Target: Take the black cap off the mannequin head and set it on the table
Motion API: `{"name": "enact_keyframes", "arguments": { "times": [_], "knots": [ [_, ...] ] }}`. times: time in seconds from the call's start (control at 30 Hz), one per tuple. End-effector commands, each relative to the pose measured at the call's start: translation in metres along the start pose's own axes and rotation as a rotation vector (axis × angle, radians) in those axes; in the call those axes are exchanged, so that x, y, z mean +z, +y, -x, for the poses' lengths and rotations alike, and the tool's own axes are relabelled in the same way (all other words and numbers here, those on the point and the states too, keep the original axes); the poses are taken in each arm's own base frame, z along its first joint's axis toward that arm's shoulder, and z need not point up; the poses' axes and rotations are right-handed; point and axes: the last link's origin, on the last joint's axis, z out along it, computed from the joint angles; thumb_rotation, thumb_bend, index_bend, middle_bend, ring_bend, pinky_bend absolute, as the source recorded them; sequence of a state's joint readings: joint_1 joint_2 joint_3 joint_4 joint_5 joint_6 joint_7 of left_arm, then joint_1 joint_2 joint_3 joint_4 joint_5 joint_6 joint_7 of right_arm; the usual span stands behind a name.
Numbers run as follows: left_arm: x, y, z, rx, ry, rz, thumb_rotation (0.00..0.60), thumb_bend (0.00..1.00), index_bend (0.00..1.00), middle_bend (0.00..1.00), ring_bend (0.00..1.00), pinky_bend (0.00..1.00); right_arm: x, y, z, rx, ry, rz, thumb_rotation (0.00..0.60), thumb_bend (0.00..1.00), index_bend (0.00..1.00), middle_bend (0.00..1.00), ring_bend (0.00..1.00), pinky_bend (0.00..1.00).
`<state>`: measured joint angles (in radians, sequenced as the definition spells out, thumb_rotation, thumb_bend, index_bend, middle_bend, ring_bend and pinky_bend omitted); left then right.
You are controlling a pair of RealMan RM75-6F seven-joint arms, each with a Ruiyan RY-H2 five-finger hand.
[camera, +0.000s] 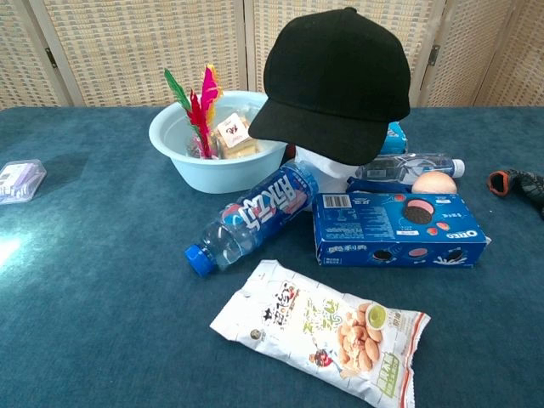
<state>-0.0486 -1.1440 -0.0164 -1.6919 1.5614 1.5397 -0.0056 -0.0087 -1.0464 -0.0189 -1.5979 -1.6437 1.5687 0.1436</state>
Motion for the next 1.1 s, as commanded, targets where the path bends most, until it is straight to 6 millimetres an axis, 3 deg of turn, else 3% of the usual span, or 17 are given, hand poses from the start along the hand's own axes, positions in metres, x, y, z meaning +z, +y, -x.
{"name": "enact_keyframes", "arguments": {
  "times": [0.03, 0.43, 0.6, 0.77, 1.1],
  "knots": [
    [0.001, 0.0, 0.001, -0.002, -0.001, -0.001, 0.6, 0.21, 0.0, 0.0, 0.0, 0.1, 0.002, -0.001, 0.0, -0.002, -0.003, -0.002, 0.6, 0.13, 0.08, 0.21, 0.09, 0.13],
    [0.002, 0.003, 0.0, -0.009, 0.012, 0.028, 0.6, 0.21, 0.0, 0.0, 0.0, 0.1, 0.004, -0.001, -0.008, -0.011, 0.027, -0.008, 0.6, 0.13, 0.08, 0.21, 0.1, 0.14],
    [0.006, 0.009, -0.003, -0.018, 0.03, 0.077, 0.6, 0.21, 0.0, 0.0, 0.05, 0.12, 0.003, 0.001, -0.016, -0.019, 0.056, -0.001, 0.6, 0.13, 0.08, 0.21, 0.1, 0.14],
    [0.015, 0.02, -0.004, -0.037, 0.021, 0.161, 0.6, 0.21, 0.0, 0.03, 0.17, 0.28, 0.002, 0.002, -0.021, -0.022, 0.078, 0.003, 0.6, 0.13, 0.08, 0.21, 0.1, 0.14],
    [0.054, 0.067, 0.005, -0.072, -0.081, 0.441, 0.6, 0.21, 0.05, 0.33, 0.45, 0.73, 0.005, -0.004, -0.02, -0.026, 0.07, -0.015, 0.6, 0.13, 0.08, 0.21, 0.1, 0.14]
  ]
}}
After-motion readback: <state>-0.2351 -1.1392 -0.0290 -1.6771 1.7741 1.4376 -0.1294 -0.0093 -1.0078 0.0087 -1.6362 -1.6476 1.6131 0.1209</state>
